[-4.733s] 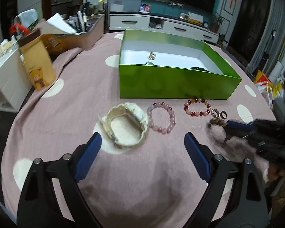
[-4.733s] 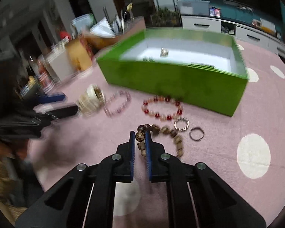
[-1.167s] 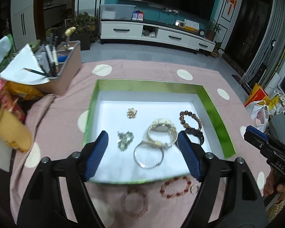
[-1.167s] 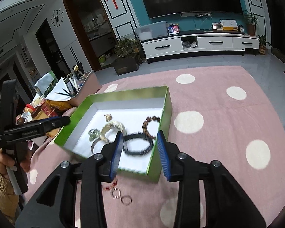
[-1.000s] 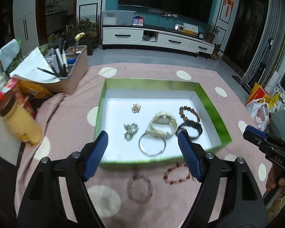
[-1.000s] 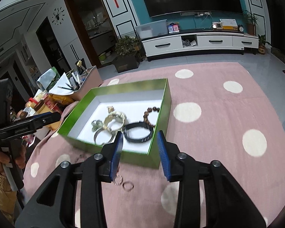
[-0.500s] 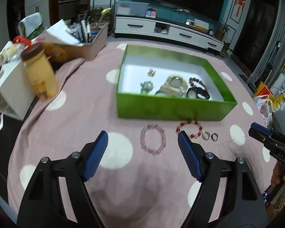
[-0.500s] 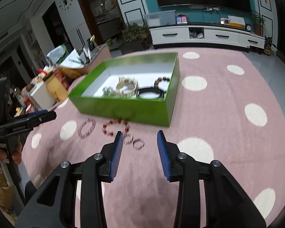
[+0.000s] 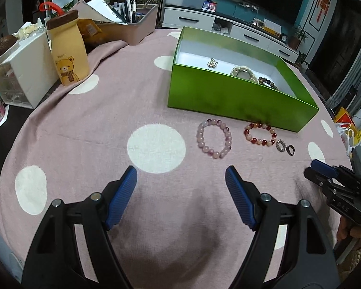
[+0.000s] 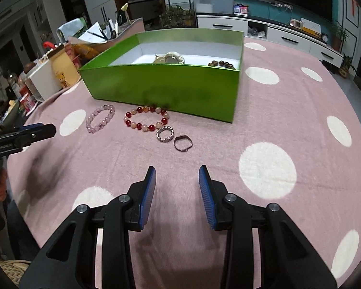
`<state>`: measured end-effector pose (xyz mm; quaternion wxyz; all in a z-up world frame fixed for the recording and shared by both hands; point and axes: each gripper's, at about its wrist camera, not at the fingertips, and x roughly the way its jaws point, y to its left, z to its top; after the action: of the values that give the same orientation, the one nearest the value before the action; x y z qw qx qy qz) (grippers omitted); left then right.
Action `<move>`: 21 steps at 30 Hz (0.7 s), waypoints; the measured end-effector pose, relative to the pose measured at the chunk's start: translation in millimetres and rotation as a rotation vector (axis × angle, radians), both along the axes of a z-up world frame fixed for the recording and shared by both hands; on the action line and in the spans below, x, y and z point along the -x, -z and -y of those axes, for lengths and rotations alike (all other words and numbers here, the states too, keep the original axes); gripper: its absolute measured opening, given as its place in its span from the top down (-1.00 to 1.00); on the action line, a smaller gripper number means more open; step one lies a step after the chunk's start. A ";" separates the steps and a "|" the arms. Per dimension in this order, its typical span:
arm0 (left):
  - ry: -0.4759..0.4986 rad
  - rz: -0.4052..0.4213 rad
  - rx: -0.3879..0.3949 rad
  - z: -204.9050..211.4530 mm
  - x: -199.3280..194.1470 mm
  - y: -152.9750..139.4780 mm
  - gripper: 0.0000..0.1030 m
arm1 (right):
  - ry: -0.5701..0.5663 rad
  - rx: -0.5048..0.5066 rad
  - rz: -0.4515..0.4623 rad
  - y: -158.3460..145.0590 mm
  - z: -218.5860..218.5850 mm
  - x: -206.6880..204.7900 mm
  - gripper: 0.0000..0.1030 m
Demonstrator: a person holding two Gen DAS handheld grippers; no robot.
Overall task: Organize jewelry
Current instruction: 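Withdraw both open tools from the box toward the remaining jewelry, then grasp the pink bead bracelet with the left tool while the right tool grasps the dark metal ring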
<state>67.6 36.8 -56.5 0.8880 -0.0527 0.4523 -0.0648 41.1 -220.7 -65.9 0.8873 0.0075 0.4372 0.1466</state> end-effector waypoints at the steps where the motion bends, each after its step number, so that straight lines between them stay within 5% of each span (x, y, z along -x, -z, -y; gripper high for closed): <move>1: 0.002 -0.002 0.001 0.1 -0.9 0.8 -0.50 | -0.001 0.010 -0.002 1.9 -1.1 -4.2 0.27; 11: 0.018 -0.013 0.001 2.9 -9.1 7.8 -0.50 | -0.042 0.085 -0.003 11.3 -14.4 -38.0 0.29; 15: 0.020 -0.016 -0.001 3.7 -14.3 9.4 -0.50 | -0.068 0.111 0.004 12.6 -21.4 -42.7 0.57; 21: 0.018 -0.021 -0.008 6.2 -28.2 13.8 -0.50 | -0.060 0.095 0.007 12.3 -20.3 -40.3 0.61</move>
<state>95.8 30.6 -70.3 0.8828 -0.0455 0.4622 -0.0705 81.5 -200.4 -78.2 0.8835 -0.0481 0.4404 0.1523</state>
